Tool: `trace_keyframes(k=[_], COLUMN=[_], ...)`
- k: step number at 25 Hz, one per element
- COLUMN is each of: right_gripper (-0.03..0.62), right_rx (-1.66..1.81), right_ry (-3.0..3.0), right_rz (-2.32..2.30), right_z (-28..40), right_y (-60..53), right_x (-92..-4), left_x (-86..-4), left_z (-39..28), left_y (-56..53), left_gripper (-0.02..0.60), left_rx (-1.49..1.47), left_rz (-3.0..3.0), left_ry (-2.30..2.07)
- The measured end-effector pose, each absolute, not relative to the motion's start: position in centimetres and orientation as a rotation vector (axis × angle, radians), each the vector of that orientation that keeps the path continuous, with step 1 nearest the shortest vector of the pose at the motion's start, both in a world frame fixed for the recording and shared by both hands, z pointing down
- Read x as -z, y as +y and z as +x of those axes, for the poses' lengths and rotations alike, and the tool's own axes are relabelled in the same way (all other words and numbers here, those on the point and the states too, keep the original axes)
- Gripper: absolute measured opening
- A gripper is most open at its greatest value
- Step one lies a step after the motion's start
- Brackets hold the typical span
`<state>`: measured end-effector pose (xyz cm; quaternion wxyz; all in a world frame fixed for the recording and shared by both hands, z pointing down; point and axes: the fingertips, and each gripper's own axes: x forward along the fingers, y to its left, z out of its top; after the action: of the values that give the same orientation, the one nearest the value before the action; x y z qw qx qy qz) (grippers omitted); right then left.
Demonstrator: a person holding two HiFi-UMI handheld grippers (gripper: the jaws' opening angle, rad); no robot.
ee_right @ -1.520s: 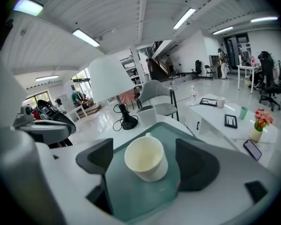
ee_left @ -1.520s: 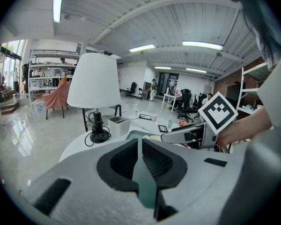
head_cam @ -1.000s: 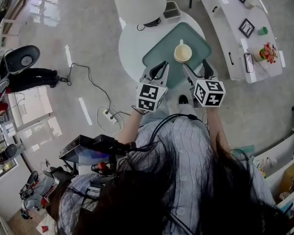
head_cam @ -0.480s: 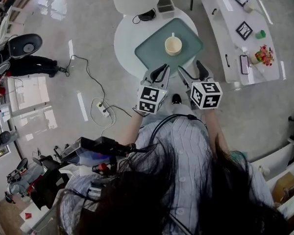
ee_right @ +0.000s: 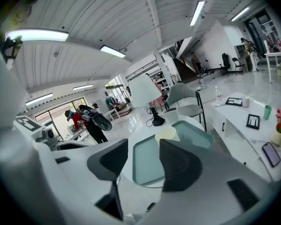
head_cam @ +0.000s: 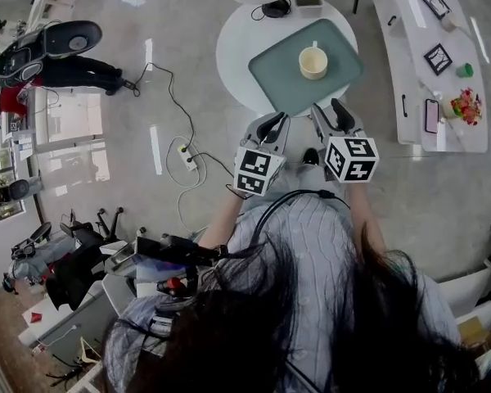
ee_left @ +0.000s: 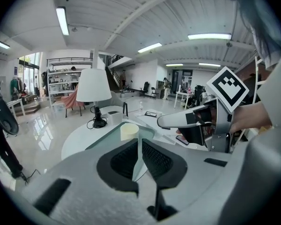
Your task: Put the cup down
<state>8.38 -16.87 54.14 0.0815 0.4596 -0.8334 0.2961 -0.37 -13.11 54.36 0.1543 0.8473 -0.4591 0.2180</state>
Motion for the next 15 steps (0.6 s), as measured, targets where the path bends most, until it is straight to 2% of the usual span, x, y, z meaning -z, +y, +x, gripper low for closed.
trace_keyframes(k=[5,15], right_gripper=[0.195,0.129], right_rx=[-0.907,-0.883], right_ry=[-2.511,-2.466], right_rz=[1.352,1.482], right_z=[7.2,7.3], right_y=[-16.5,-15.6], right_x=[-54.5,-54.8], left_x=[-54.5,-54.7], left_z=[-2.1,-4.8], left_y=[-12.0,-9.5], left_gripper=[0.018,0.018], left_rx=[-0.558,-0.602], left_rz=[2.329,2.342], left_ry=[-1.352,-1.342])
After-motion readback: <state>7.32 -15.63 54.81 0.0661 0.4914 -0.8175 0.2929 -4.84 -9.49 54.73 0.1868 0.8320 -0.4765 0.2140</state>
